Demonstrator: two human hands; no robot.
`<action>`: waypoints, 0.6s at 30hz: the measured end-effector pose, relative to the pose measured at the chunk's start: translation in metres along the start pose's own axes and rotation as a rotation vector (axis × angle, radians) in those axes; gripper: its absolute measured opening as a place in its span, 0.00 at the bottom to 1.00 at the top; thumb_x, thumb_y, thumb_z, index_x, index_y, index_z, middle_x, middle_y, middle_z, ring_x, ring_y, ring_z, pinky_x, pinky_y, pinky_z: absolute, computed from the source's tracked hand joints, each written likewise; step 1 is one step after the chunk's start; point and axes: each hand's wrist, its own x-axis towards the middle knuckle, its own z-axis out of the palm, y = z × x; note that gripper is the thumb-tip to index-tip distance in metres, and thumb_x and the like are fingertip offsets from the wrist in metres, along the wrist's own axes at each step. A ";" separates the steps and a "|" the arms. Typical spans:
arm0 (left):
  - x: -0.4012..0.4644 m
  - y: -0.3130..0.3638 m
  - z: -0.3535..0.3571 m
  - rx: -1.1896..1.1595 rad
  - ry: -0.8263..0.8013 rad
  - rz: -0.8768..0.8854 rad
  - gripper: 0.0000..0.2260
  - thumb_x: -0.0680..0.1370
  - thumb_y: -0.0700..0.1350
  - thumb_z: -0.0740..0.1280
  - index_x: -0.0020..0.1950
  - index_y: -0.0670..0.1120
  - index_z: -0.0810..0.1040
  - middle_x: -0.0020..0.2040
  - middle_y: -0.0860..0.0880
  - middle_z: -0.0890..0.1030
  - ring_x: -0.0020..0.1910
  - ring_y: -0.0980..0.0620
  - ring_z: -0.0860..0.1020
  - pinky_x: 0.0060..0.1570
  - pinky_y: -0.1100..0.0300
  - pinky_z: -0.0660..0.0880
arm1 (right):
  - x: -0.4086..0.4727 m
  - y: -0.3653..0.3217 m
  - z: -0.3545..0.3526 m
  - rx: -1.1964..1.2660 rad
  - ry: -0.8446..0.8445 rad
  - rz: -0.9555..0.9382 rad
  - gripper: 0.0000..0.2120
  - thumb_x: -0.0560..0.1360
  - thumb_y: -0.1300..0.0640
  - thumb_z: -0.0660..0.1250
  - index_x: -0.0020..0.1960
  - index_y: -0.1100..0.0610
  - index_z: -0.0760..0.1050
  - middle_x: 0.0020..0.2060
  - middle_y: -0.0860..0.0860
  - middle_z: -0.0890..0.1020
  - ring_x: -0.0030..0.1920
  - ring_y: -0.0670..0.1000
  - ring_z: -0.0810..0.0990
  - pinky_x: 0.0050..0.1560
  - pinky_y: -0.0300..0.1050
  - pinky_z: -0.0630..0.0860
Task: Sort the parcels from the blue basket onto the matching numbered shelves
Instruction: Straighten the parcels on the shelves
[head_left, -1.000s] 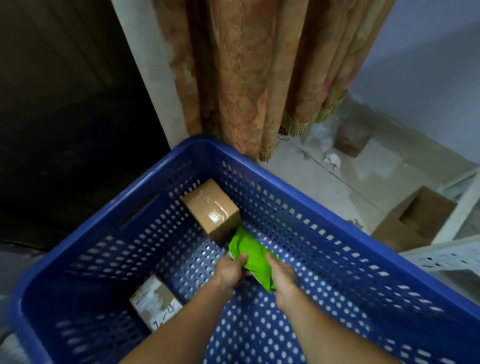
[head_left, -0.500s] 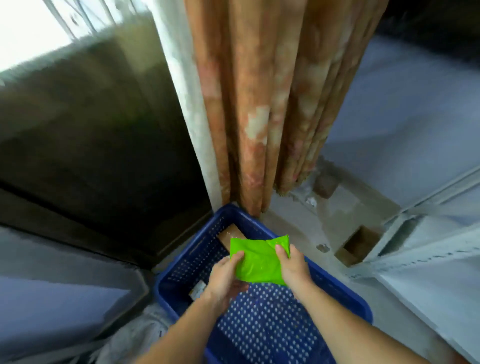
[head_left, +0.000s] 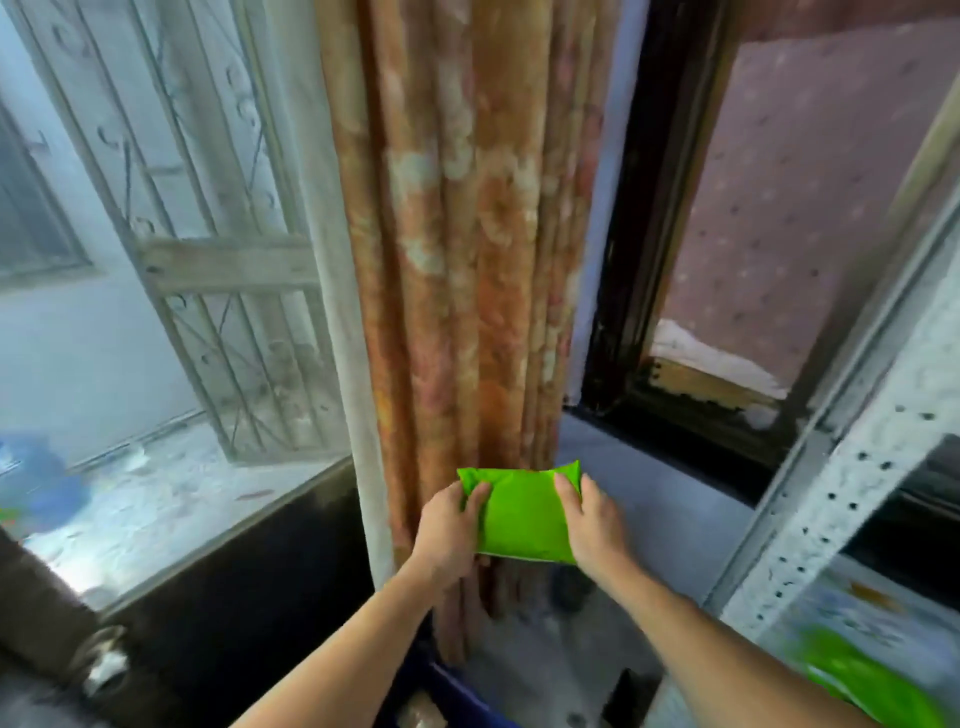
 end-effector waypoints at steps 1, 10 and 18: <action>0.000 0.023 -0.002 0.003 0.009 0.057 0.13 0.84 0.50 0.63 0.44 0.44 0.78 0.43 0.43 0.84 0.45 0.43 0.80 0.41 0.57 0.65 | 0.003 -0.009 -0.024 -0.016 0.049 -0.033 0.19 0.84 0.45 0.58 0.55 0.62 0.75 0.51 0.66 0.82 0.54 0.67 0.80 0.47 0.55 0.71; -0.044 0.152 0.033 -0.047 -0.176 0.462 0.14 0.86 0.51 0.58 0.41 0.49 0.68 0.40 0.44 0.80 0.38 0.43 0.77 0.37 0.54 0.63 | -0.059 -0.021 -0.191 -0.282 0.493 -0.119 0.28 0.80 0.34 0.48 0.50 0.59 0.70 0.38 0.64 0.81 0.41 0.67 0.80 0.37 0.57 0.72; -0.136 0.197 0.084 -0.036 -0.497 0.787 0.13 0.85 0.52 0.59 0.42 0.48 0.69 0.41 0.36 0.82 0.44 0.34 0.80 0.38 0.46 0.70 | -0.208 0.011 -0.267 -0.422 0.770 0.144 0.23 0.83 0.41 0.54 0.54 0.61 0.72 0.39 0.65 0.82 0.43 0.67 0.81 0.37 0.55 0.68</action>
